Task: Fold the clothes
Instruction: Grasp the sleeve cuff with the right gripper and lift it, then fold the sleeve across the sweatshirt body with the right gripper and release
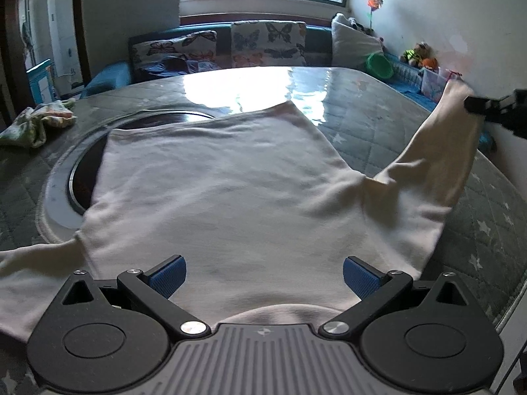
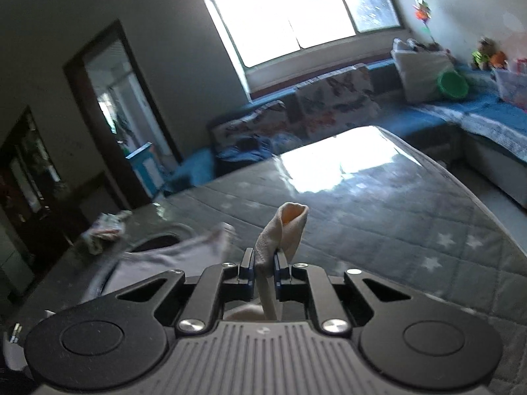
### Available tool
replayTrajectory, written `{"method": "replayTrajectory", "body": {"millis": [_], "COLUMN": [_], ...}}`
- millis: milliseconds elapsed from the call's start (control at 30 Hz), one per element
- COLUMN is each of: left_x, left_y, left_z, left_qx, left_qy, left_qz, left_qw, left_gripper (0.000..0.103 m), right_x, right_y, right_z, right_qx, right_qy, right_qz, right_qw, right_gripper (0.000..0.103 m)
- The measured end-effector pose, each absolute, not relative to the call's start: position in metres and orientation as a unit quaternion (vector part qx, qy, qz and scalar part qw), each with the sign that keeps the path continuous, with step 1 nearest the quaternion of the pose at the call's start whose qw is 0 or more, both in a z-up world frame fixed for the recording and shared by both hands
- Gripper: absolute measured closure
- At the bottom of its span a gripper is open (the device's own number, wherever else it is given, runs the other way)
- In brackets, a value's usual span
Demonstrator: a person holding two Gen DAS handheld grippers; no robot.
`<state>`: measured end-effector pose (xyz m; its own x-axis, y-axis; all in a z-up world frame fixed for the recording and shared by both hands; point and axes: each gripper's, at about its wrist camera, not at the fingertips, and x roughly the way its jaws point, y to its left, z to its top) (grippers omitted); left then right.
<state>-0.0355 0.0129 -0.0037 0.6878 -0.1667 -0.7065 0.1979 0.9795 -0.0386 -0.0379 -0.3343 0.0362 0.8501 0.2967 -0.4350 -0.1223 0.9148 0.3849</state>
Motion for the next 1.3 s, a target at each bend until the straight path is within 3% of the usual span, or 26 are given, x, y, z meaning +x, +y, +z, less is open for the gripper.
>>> {"method": "replayTrajectory", "body": {"millis": [500, 1000, 1133, 1300], "left_x": [-0.054, -0.067, -0.067, -0.066], "left_y": [0.059, 0.092, 0.093, 0.095], "left_z": [0.001, -0.003, -0.004, -0.003], "left_qx": [-0.019, -0.049, -0.049, -0.047], "left_qy": [0.367, 0.366, 0.367, 0.366], "left_qz": [-0.066, -0.036, -0.035, -0.031], "left_qw": [0.928, 0.929, 0.928, 0.929], "left_gripper": [0.000, 0.000, 0.000, 0.000], "right_x": [-0.035, -0.016, -0.014, -0.012], "right_y": [-0.218, -0.104, -0.095, -0.106], "right_z": [0.103, 0.063, 0.052, 0.054], "right_qx": [0.110, 0.030, 0.030, 0.031], "right_qy": [0.225, 0.308, 0.320, 0.318], "right_qz": [0.253, 0.349, 0.360, 0.355], "right_qw": [0.935, 0.885, 0.876, 0.879], "right_gripper": [0.093, 0.093, 0.082, 0.079]}}
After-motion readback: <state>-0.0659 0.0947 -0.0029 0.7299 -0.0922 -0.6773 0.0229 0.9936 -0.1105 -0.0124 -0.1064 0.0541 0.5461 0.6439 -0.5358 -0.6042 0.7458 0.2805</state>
